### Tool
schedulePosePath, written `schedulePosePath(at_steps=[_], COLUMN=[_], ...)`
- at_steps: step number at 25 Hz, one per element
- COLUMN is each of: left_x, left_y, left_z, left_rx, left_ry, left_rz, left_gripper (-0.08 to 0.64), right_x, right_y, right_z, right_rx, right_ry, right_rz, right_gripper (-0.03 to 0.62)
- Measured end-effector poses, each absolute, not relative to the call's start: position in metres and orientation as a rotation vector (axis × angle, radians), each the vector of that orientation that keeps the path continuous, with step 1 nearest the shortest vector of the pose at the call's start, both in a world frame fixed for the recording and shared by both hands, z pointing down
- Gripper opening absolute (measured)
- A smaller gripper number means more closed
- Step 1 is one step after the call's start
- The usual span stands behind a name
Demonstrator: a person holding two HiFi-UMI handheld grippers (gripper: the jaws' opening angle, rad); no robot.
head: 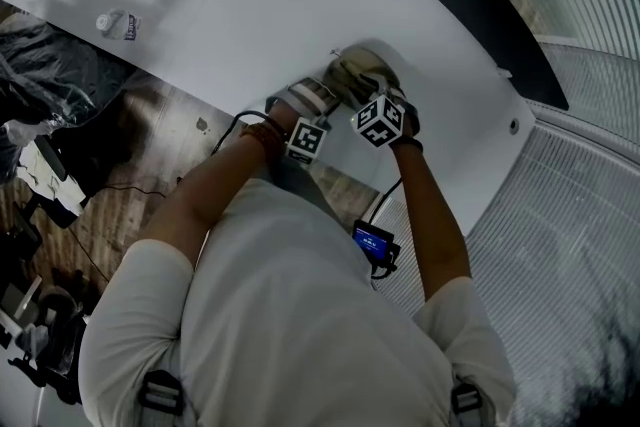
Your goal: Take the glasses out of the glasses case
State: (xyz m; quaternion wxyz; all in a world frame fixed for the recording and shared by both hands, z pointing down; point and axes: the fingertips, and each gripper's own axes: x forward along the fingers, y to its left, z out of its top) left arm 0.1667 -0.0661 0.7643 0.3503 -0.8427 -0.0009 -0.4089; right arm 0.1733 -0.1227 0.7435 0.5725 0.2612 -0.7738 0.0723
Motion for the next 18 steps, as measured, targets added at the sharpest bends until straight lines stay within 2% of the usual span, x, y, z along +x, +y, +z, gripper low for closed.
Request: schedulePosePath(at_steps=[18], left_x=[0.167], left_y=[-0.063], left_z=[0.763], left_rx=[-2.198], left_ry=[0.001], left_rz=[-1.052], left_gripper=[0.075], right_x=[0.175], right_y=[-0.112], right_z=[0.769], right_rx=[0.482], right_ry=[-1.708], right_rz=[0.109], right_gripper=[0.150])
